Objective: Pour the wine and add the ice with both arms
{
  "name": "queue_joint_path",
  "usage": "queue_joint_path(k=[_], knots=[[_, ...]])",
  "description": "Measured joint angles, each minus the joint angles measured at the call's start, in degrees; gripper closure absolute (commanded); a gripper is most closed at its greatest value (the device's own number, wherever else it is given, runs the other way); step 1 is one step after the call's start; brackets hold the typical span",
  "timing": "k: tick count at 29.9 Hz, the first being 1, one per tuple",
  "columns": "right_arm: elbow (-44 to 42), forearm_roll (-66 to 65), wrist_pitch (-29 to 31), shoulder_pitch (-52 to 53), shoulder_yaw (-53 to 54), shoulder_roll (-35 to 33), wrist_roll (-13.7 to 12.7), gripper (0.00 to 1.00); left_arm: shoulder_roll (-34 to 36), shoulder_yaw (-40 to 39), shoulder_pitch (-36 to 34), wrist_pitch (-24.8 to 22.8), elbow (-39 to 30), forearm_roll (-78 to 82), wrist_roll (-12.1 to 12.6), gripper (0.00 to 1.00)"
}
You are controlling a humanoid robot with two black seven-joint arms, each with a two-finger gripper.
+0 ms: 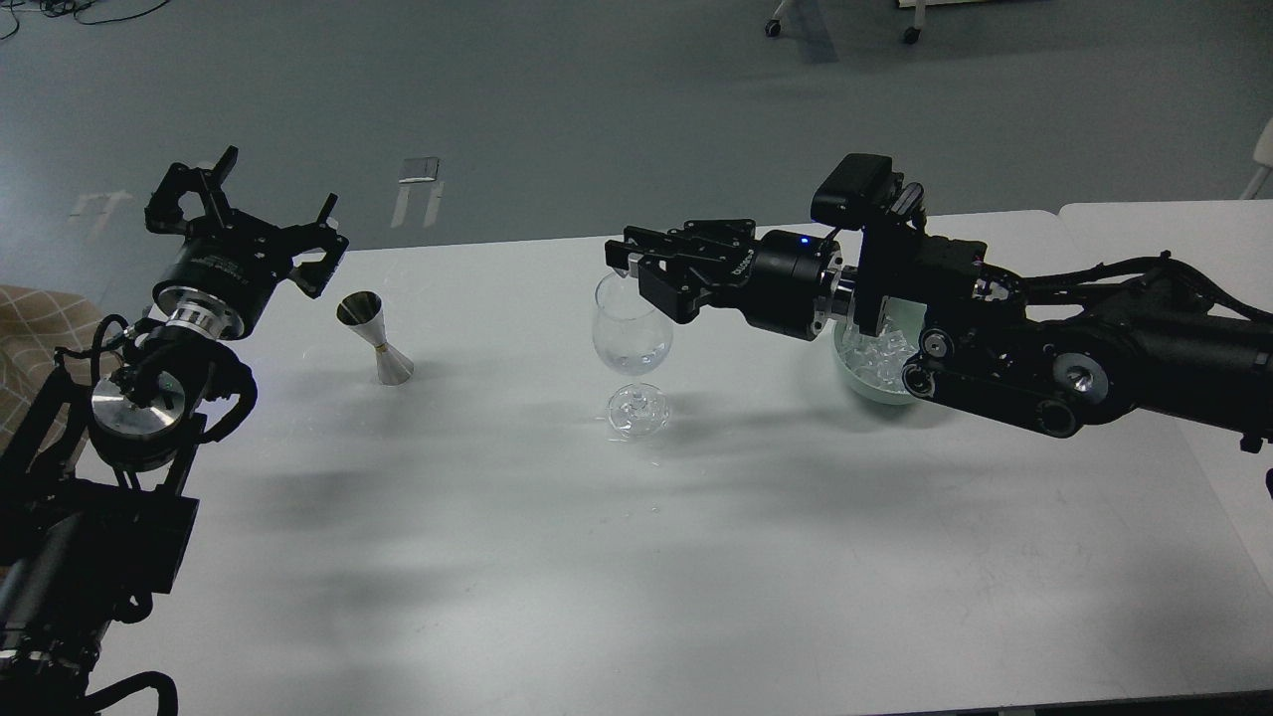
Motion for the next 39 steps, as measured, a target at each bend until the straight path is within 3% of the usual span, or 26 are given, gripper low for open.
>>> queue_joint_path(k=[18,21,23,24,31,39], knots=[[0.0,0.1,-0.1,0.2,0.0,-0.4,0.0,0.62,0.1,0.0,-0.1,0.0,0.0,0.0,0.0,0.04],[0.1,0.2,-0.3,0.2,0.3,-0.5,0.0,0.41,0.2,0.0,-0.1,0.0,0.0,-0.1,0.0,0.04],[0.1,0.3,-0.6,0.2,0.9,-0.5,0.0,0.17,0.3,-0.1,-0.1,0.0,0.0,-0.1,0.0,0.04],[0.0,0.4,-0.6,0.1,1.4,-0.5,0.0,0.00,0.3,-0.2,-0.1,0.0,0.0,-0.1,0.0,0.04],[-0.4,0.9,-0.7,-3.5,11.9,-0.2,0.2,0.00,0.3,-0.4,-0.1,0.0,0.0,-0.1,0.1,0.04],[-0.6,1.2,-0.1,-11.2,37.0,5.2,-0.4,0.00,-0.2,-0.3,0.0,0.0,0.0,0.2,0.0,0.04]])
